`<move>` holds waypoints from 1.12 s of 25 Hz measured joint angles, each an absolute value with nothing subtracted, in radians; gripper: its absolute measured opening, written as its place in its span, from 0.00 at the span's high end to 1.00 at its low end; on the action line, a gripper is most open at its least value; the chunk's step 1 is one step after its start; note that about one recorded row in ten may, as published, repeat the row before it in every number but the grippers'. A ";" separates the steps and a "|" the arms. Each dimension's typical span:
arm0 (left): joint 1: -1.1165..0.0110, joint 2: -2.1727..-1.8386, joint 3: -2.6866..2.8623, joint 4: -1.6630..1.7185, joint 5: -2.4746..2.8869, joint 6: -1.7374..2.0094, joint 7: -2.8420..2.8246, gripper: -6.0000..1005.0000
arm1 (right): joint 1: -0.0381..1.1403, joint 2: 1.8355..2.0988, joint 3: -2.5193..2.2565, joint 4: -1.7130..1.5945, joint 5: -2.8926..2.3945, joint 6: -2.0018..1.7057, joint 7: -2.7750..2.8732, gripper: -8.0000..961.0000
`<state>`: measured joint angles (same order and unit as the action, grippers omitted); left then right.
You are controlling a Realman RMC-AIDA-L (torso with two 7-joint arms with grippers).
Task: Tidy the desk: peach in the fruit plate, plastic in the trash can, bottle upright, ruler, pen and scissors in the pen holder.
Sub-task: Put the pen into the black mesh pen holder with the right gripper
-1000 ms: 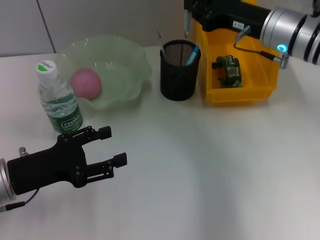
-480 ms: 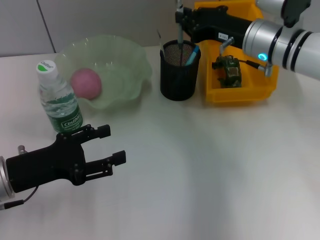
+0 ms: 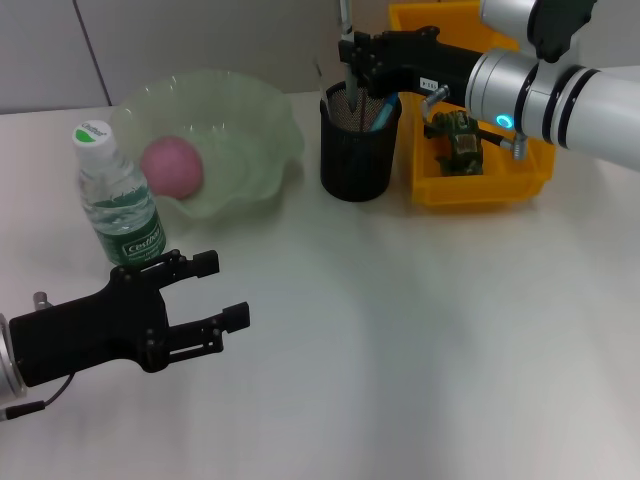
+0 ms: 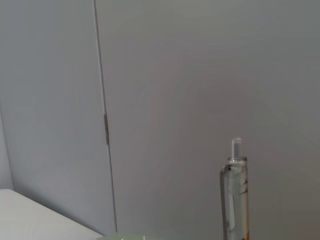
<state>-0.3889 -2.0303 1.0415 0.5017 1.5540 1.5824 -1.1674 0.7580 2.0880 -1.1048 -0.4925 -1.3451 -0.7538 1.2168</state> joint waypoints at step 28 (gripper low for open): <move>-0.385 -2.019 1.042 0.503 1.554 1.586 -1.163 0.19 | 0.723 2.086 -1.099 -0.492 -1.258 -0.821 1.220 0.33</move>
